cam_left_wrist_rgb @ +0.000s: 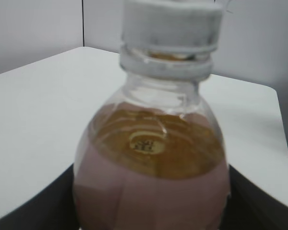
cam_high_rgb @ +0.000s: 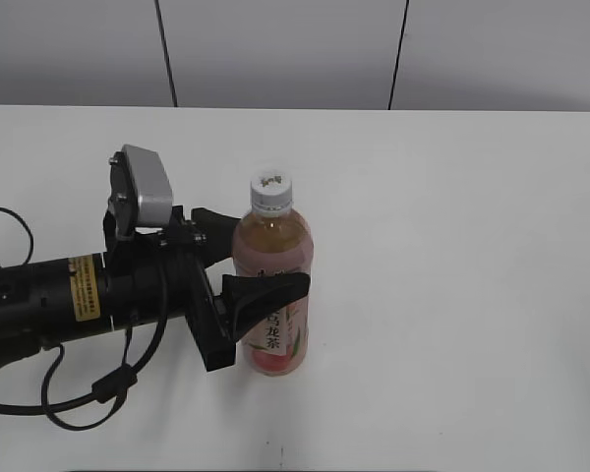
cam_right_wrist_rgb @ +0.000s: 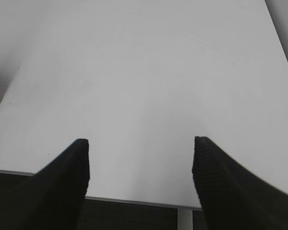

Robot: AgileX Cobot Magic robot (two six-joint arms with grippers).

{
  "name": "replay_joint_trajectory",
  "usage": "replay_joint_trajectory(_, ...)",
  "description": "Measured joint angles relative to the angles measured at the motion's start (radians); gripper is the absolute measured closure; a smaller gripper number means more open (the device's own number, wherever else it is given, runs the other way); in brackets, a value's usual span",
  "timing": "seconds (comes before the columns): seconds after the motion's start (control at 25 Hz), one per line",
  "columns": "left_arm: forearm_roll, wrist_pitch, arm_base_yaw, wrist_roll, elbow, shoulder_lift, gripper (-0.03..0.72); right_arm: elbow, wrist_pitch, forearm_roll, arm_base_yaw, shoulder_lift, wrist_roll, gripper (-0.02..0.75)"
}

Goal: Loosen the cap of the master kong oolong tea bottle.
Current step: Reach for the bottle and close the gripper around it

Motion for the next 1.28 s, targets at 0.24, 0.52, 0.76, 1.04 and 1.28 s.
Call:
replay_joint_trajectory(0.24, 0.0, 0.0, 0.0, 0.0, 0.0, 0.0, 0.226, 0.0, 0.0, 0.0, 0.0, 0.0, 0.0, 0.227)
replay_joint_trajectory(0.52, 0.0, 0.0, 0.0, 0.0, 0.0, 0.0, 0.226, 0.0, 0.0, 0.0, 0.0, 0.0, 0.001, 0.227)
replay_joint_trajectory(0.76, 0.0, 0.0, 0.0, 0.0, 0.0, 0.0, 0.226, -0.003, -0.013, 0.045, 0.0, 0.023, 0.002, 0.248)
replay_joint_trajectory(1.04, 0.0, 0.0, 0.0, 0.0, 0.0, 0.0, 0.226, -0.055, -0.089, 0.184, 0.0, 0.354, -0.093, 0.328)
replay_joint_trajectory(1.28, 0.0, 0.0, 0.0, 0.0, 0.0, 0.0, 0.226, -0.231, -0.153, 0.318, 0.0, 0.692, -0.248, 0.332)
